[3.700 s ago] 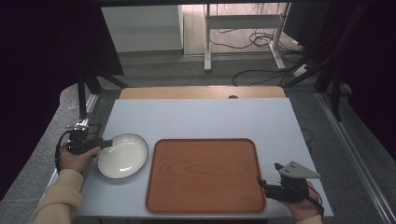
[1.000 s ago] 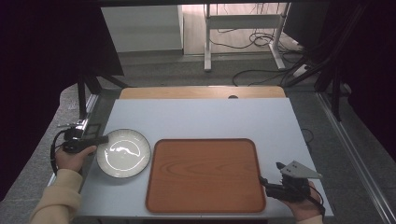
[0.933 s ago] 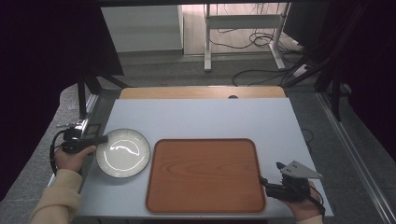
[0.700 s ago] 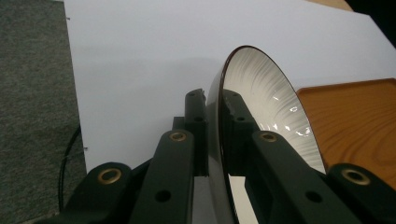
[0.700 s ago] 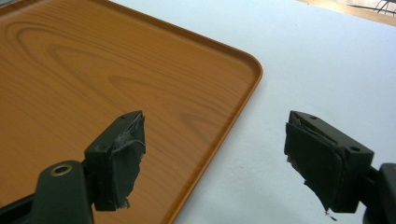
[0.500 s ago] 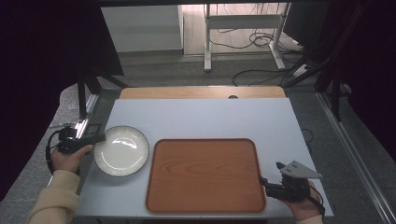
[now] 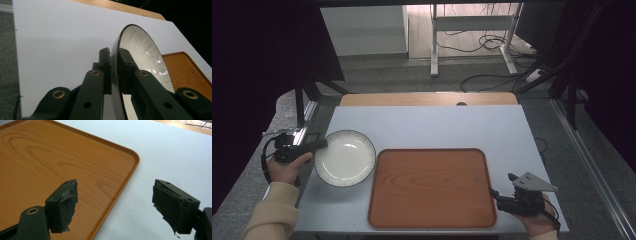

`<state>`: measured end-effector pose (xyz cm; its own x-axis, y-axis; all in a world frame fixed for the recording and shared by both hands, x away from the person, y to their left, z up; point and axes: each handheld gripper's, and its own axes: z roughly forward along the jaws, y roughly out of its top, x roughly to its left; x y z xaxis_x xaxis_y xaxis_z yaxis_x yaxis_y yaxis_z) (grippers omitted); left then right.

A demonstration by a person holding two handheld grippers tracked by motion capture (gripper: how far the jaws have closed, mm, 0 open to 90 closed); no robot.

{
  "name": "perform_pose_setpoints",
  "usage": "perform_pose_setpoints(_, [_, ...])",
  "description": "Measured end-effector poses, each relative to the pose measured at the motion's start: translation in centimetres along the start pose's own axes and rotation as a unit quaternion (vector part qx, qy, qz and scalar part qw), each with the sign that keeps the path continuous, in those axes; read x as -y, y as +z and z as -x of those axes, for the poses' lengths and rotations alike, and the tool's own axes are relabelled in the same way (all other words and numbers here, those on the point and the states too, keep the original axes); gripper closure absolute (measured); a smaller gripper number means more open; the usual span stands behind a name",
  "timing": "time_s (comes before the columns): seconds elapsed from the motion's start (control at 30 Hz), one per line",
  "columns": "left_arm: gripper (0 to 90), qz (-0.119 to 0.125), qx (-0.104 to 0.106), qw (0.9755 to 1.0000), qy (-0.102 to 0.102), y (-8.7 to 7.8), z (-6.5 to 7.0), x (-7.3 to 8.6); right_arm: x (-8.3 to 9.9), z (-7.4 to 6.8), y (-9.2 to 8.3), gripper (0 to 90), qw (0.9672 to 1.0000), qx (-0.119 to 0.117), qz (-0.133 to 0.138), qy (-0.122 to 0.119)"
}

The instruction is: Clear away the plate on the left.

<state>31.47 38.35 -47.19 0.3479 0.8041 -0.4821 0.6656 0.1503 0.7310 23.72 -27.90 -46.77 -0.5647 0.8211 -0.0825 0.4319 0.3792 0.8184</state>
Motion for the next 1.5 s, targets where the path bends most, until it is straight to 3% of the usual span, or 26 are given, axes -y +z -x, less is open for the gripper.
perform_pose_setpoints(0.63, [83.6, 0.006, 0.041, 0.9989, 0.02, 1.2, 3.2, -0.7, 0.0, 0.1, 0.0, 21.1, 1.0, 0.0, 0.001, 0.002])
perform_pose_setpoints(1.5, [83.6, 0.01, 0.076, 0.9963, 0.039, 2.9, 6.1, -0.4, 0.0, 0.1, 0.0, 21.1, 1.0, 0.001, 0.002, 0.002])
